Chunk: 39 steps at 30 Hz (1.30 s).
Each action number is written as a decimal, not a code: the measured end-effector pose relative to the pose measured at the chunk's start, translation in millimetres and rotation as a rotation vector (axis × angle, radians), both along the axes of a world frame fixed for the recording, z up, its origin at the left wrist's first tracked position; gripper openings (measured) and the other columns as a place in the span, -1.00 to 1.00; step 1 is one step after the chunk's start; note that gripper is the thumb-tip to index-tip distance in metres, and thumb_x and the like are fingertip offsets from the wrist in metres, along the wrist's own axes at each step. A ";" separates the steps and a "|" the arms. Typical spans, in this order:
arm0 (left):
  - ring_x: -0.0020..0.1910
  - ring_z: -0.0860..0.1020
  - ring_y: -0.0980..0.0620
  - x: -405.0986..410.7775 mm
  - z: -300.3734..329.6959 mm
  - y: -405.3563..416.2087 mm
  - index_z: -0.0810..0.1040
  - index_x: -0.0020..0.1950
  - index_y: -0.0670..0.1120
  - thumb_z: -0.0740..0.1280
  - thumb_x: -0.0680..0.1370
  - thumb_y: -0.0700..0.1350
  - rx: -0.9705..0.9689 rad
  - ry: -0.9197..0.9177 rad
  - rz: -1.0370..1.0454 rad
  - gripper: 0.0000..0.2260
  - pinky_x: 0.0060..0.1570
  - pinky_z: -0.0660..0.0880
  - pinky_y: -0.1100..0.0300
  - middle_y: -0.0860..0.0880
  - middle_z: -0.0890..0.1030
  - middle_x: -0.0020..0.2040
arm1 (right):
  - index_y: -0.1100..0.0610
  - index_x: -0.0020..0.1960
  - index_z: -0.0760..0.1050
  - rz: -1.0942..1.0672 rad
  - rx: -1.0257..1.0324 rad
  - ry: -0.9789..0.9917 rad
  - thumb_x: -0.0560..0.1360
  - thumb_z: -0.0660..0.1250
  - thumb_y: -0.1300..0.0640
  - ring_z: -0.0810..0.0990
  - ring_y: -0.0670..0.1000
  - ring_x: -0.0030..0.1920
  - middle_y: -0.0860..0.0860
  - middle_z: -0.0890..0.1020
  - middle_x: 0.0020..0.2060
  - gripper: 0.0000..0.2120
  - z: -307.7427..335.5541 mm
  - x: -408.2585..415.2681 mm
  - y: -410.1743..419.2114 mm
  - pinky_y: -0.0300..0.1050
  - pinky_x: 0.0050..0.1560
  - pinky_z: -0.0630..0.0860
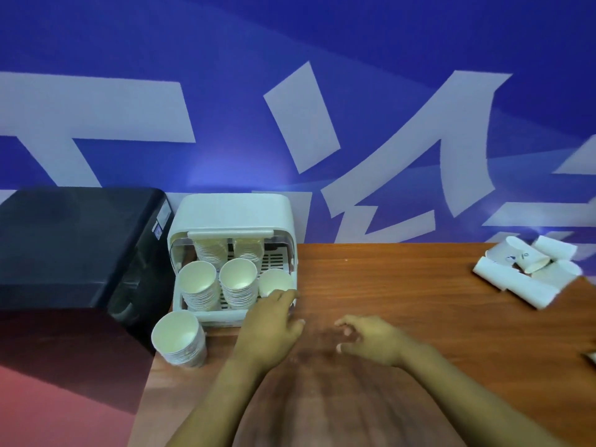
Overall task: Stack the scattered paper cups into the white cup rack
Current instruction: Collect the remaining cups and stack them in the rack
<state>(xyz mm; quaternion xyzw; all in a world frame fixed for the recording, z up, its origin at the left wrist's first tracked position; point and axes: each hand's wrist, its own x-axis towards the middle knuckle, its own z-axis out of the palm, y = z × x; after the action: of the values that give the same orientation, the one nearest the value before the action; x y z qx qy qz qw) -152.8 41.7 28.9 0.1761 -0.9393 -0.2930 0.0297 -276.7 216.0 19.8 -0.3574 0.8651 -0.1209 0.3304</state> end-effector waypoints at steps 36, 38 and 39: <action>0.23 0.50 -0.02 -187.2 -6.4 339.5 0.43 0.31 0.04 0.28 0.54 0.04 -0.029 -0.234 -0.192 -0.65 0.11 0.45 0.14 0.02 0.53 0.27 | -0.11 0.25 0.44 -0.257 -0.097 -0.093 0.44 0.39 -0.09 0.55 -0.12 0.04 -0.11 0.56 0.07 -0.60 -14.1 -160.7 390.3 -0.13 0.14 0.50; 0.24 0.49 -0.02 -205.8 -9.4 349.4 0.43 0.30 0.03 0.28 0.53 0.04 -0.029 -0.258 -0.220 -0.66 0.12 0.45 0.14 0.02 0.54 0.26 | -0.08 0.25 0.44 -0.288 -0.102 -0.066 0.45 0.39 -0.08 0.56 -0.10 0.04 -0.09 0.57 0.06 -0.61 -15.1 -177.4 398.4 -0.11 0.14 0.50; 0.23 0.49 -0.03 -214.3 -12.0 355.6 0.44 0.28 0.03 0.28 0.53 0.04 -0.022 -0.273 -0.228 -0.67 0.12 0.45 0.14 0.02 0.54 0.25 | -0.07 0.26 0.43 -0.294 -0.097 -0.047 0.46 0.39 -0.06 0.56 -0.09 0.03 -0.07 0.57 0.06 -0.61 -14.8 -186.8 403.0 -0.12 0.13 0.50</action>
<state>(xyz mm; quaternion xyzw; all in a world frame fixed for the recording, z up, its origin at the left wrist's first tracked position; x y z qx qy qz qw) -367.2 397.3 16.9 0.1062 -0.9517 -0.2574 -0.1297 -463.5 619.0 5.0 -0.2394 0.8933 -0.2179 0.3117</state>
